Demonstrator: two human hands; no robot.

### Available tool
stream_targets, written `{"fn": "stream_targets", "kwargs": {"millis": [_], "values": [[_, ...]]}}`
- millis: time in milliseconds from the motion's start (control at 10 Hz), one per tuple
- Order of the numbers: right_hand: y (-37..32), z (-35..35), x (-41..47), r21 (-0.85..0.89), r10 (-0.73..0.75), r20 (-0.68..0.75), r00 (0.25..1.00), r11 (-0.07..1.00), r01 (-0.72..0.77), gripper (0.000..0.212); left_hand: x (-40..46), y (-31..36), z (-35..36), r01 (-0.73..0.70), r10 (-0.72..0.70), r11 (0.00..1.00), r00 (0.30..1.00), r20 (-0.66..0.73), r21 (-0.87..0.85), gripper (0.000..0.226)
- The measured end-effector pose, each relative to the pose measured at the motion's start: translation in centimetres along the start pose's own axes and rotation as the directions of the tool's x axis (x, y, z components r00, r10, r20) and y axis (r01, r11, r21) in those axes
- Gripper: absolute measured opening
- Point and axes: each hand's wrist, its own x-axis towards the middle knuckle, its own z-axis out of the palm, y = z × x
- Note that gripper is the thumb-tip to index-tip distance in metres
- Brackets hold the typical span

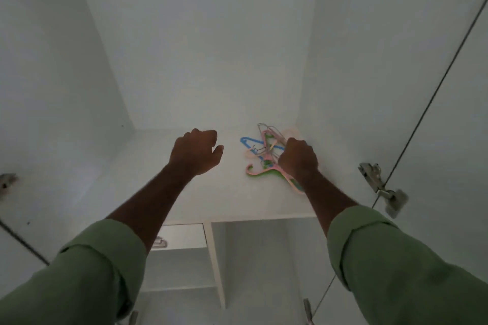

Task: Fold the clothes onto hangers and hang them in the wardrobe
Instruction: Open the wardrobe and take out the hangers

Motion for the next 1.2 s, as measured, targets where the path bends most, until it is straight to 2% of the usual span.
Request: {"fn": "stream_targets", "kwargs": {"millis": [100, 200, 400, 500, 600, 700, 800, 900, 1000, 1100, 1200], "values": [[4.3, 0.9, 3.2, 0.018, 0.133, 0.061, 0.989, 0.991, -0.135, 0.033, 3.2, 1.8, 3.0, 0.035, -0.032, 0.998, 0.997, 0.067, -0.046, 0.028], [6.7, 2.6, 5.4, -0.013, 0.184, 0.109, 0.977, 0.983, -0.184, 0.033, 5.7, 3.0, 6.1, 0.048, -0.038, 0.996, 0.991, 0.127, -0.076, 0.027], [8.6, 4.7, 8.5, -0.077, 0.174, 0.125, 0.977, 0.983, -0.165, 0.028, 10.1, 4.5, 10.2, 0.02, 0.005, 0.993, 0.978, 0.21, -0.114, 0.027], [8.6, 6.2, 9.7, -0.037, 0.201, 0.153, 0.968, 0.98, -0.197, 0.031, 11.8, 5.0, 11.6, -0.012, 0.043, 0.991, 0.973, 0.228, -0.135, 0.027], [7.9, 7.2, 10.1, -0.075, 0.246, 0.251, 0.936, 0.969, -0.234, 0.052, 12.9, 5.1, 13.1, -0.056, 0.095, 0.987, 0.961, 0.258, -0.153, 0.027], [7.0, 8.4, 10.5, -0.115, 0.271, 0.242, 0.932, 0.962, -0.249, 0.04, 14.4, 4.7, 14.7, -0.106, 0.15, 0.98, 0.947, 0.285, -0.166, 0.029], [5.6, 8.8, 11.0, -0.093, 0.335, 0.174, 0.926, 0.942, -0.324, 0.013, 15.4, 4.6, 15.5, -0.102, 0.16, 0.975, 0.937, 0.312, -0.196, 0.028], [5.3, 8.6, 11.2, -0.057, 0.31, 0.297, 0.903, 0.95, -0.308, 0.035, 15.9, 4.4, 16.0, -0.124, 0.184, 0.972, 0.931, 0.314, -0.2, 0.029], [5.9, 9.8, 11.5, 0.113, 0.329, 0.382, 0.864, 0.911, -0.397, 0.046, 16.2, 4.0, 16.4, -0.135, 0.2, 0.967, 0.928, 0.313, -0.216, 0.029], [8.6, 15.6, 12.4, -0.049, 0.129, -0.118, 0.985, 0.99, -0.135, 0.021, 16.2, 3.4, 16.6, -0.165, 0.232, 0.959, 0.923, 0.307, -0.231, 0.029], [8.4, 15.9, 11.7, -0.229, 0.145, -0.352, 0.925, 0.945, -0.236, 0.057, 15.9, 2.7, 16.5, -0.201, 0.267, 0.951, 0.919, 0.292, -0.235, 0.028]]}}
